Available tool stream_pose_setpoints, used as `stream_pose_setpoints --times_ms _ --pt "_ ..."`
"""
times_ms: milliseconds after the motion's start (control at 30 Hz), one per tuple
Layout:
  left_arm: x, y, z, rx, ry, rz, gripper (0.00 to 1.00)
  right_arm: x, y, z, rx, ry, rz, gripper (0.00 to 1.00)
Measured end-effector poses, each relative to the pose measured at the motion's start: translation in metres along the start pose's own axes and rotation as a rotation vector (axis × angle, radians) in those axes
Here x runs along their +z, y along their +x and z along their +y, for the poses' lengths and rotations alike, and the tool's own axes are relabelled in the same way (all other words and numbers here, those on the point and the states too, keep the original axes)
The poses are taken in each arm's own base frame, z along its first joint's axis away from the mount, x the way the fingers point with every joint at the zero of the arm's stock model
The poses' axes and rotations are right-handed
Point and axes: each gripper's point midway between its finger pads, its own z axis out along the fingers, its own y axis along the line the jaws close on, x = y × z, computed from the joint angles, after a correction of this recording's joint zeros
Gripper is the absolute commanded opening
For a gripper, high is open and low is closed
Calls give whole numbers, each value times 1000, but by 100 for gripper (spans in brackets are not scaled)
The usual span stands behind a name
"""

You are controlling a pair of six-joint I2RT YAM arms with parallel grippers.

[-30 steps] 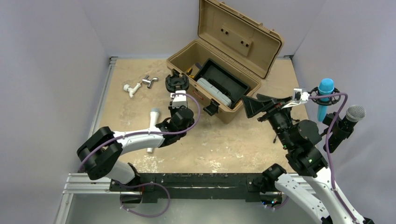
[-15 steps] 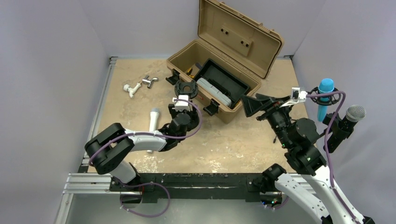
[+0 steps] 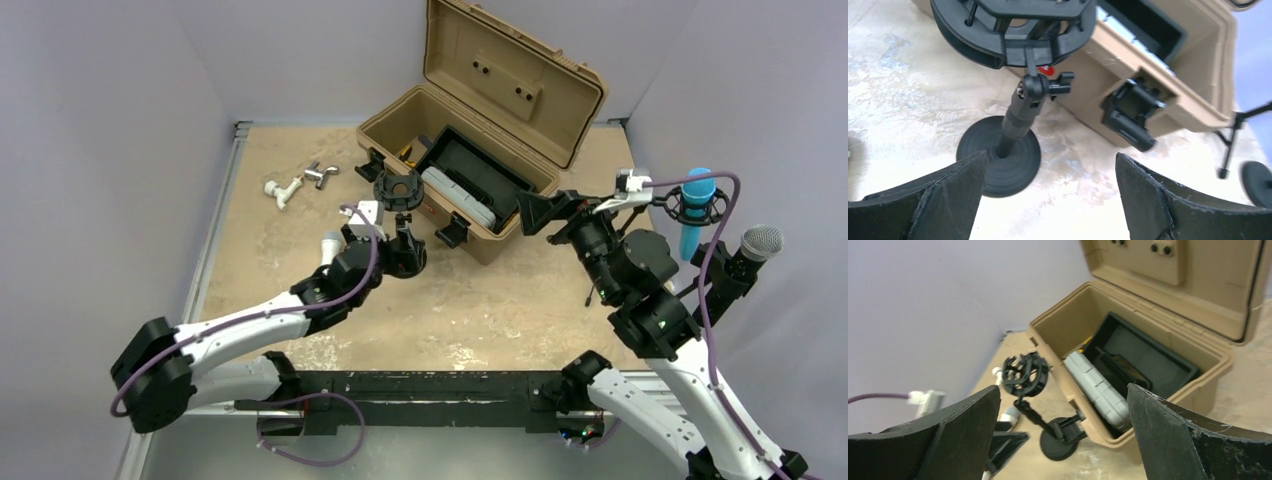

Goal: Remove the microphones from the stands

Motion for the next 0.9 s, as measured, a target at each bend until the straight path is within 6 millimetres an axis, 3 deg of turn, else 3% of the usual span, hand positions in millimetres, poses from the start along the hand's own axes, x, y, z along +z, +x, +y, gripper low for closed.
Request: stream_pose_setpoints --times_ms 267,367,533,767,900 --pt "-54 -38 -19 -8 154 32 97 14 -28 -27 -107 232 -7 96" --pt "-72 -66 -31 25 207 29 97 17 -30 -41 -129 331 4 96" --pt "-108 -122 -61 26 336 -24 97 19 -2 -85 -154 590 78 89" --pt "-158 -166 -101 29 549 2 96 -2 49 -148 -115 847 90 81" --pt "-188 -187 -111 70 632 -3 96 -10 47 -186 -90 974 38 82"
